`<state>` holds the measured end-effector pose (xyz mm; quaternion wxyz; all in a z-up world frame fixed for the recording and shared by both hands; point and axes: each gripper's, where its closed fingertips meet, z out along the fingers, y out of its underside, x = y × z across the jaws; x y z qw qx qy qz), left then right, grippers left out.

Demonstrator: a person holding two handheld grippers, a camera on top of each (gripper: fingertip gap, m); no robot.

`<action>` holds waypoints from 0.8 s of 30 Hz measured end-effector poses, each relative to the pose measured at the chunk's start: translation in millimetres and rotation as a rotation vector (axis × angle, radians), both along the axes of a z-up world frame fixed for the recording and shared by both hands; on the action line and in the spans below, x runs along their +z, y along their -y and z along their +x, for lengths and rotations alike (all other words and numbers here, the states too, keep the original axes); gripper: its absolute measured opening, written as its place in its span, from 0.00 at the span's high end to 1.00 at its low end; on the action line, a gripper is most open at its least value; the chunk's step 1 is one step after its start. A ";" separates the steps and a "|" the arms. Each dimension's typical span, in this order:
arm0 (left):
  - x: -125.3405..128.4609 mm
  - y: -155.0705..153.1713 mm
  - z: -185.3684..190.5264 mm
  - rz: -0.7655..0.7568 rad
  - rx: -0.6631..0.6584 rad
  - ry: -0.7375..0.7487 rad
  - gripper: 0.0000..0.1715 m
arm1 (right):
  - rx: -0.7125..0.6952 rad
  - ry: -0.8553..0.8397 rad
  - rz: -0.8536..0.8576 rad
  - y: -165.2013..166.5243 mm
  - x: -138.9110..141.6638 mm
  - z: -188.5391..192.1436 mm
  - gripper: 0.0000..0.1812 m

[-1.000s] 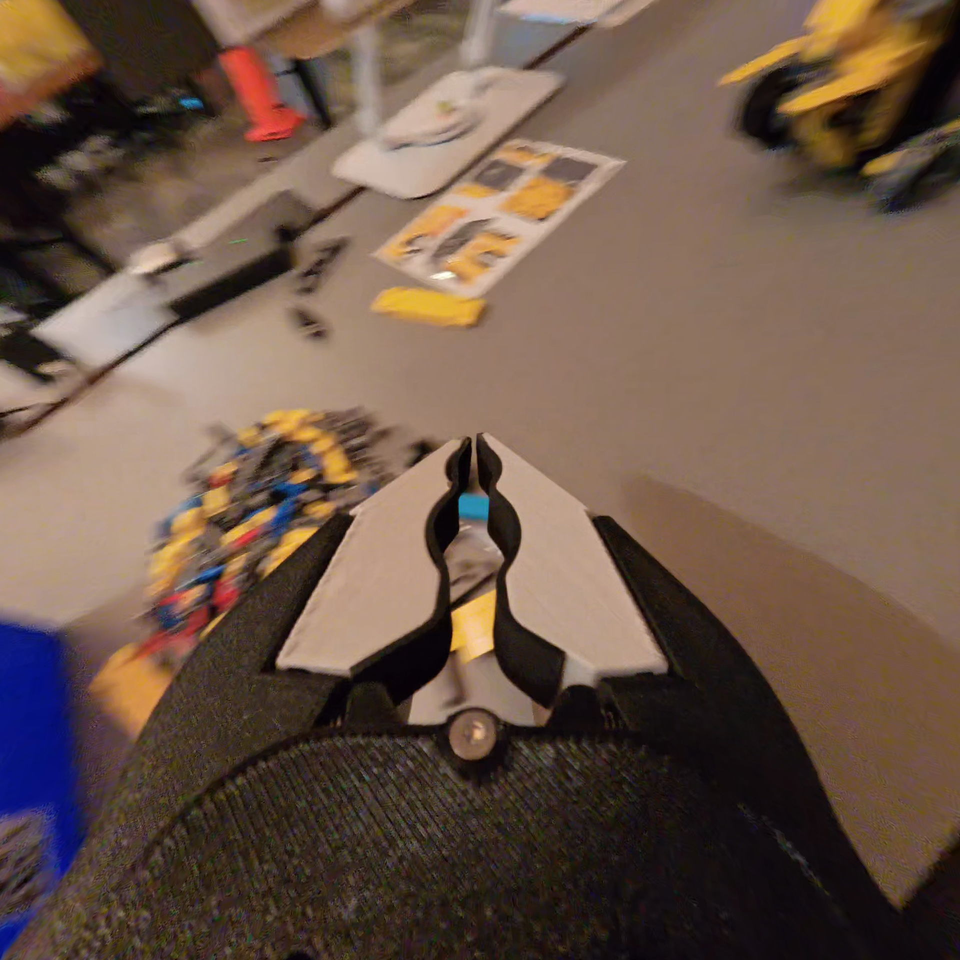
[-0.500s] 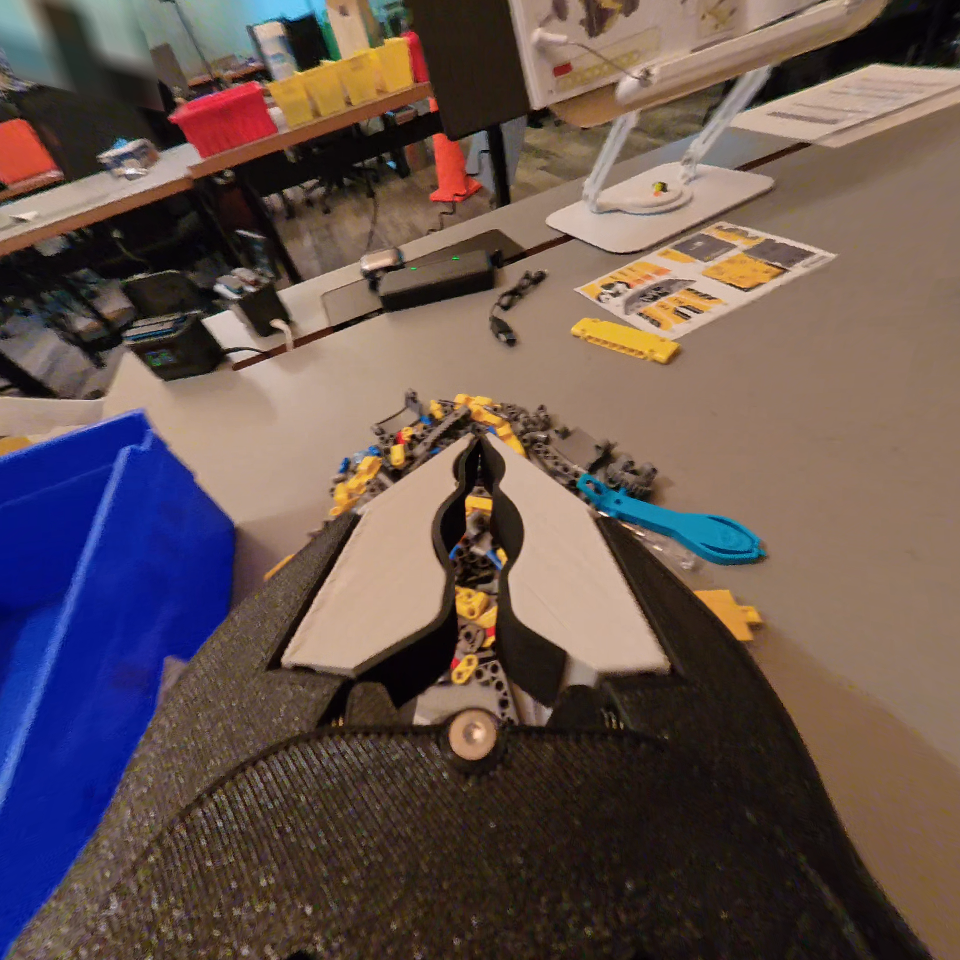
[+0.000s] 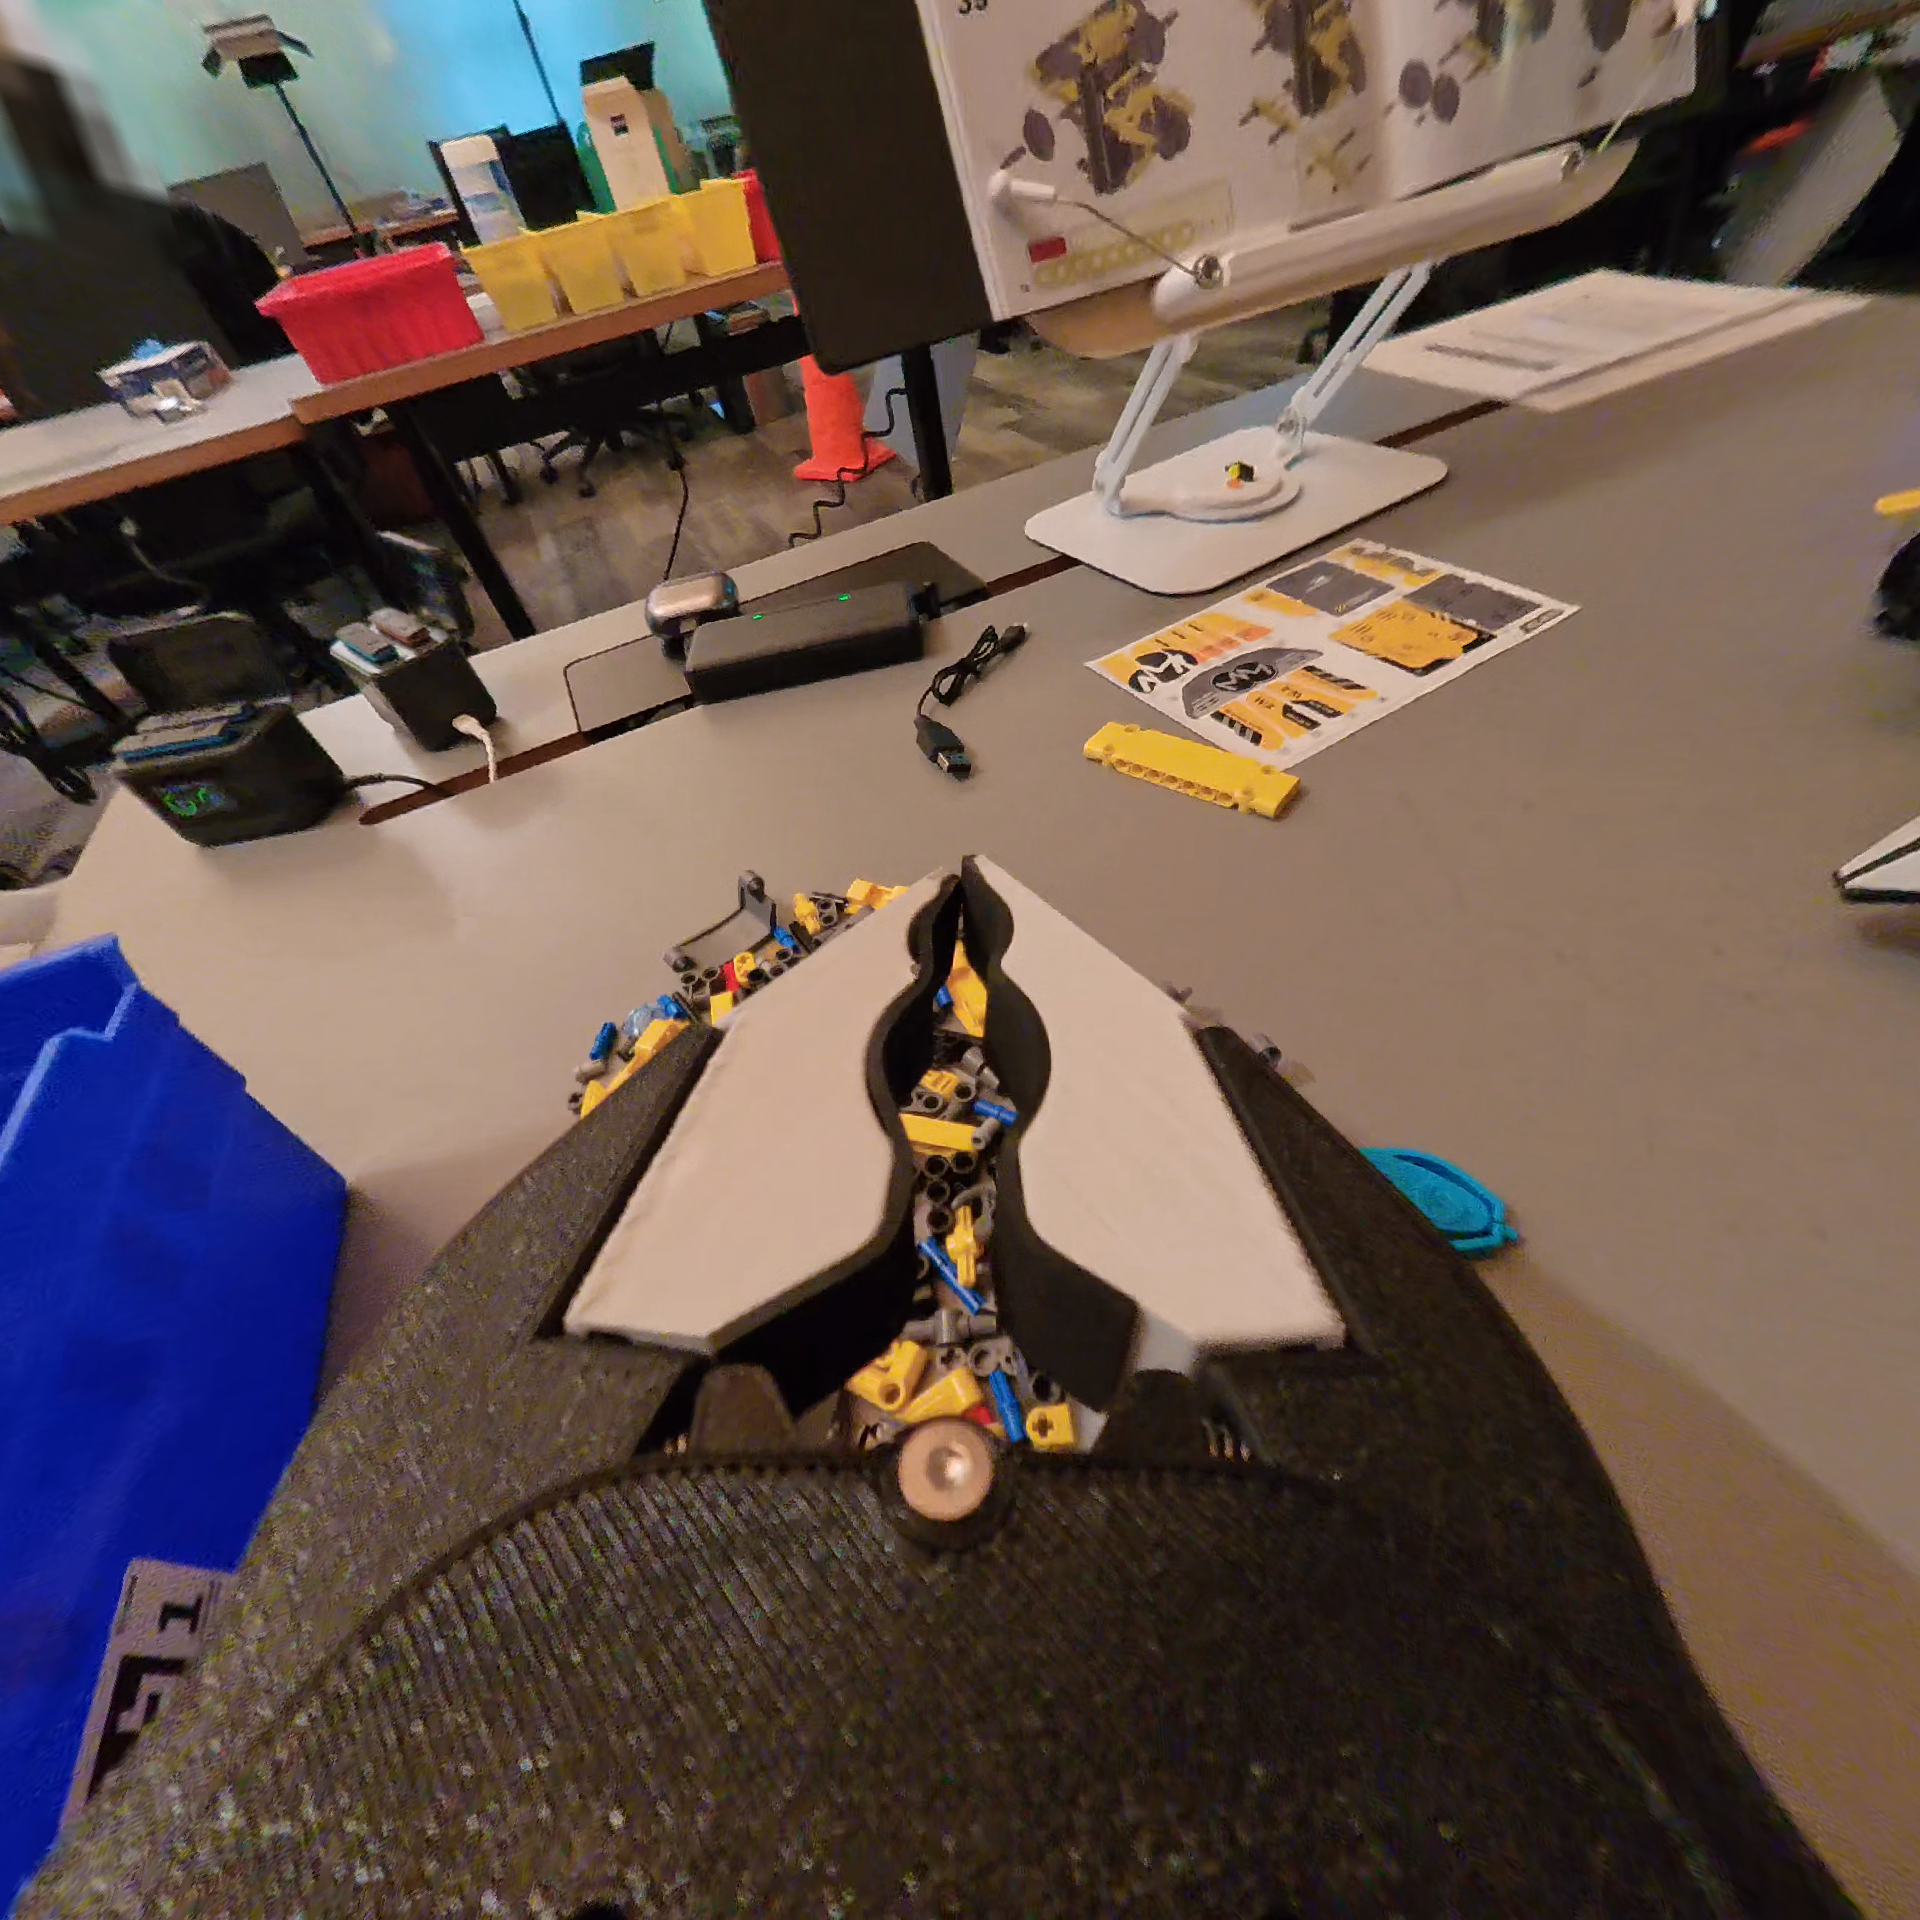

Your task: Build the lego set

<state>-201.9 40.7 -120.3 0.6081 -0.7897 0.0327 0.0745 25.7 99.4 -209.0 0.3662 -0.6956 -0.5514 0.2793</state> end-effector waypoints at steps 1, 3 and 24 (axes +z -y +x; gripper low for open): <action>-1.8 -2.7 1.8 -0.001 -0.003 -0.012 1.00 | -0.004 -0.011 -0.012 -1.0 1.3 0.3 1.00; -6.6 -5.8 3.8 -0.006 -0.009 -0.014 1.00 | 0.000 -0.042 -0.044 -1.0 4.8 0.7 0.98; 25.3 22.1 -21.7 0.216 0.155 -0.112 1.00 | -0.040 -0.039 -0.064 -11.2 3.3 -0.2 1.00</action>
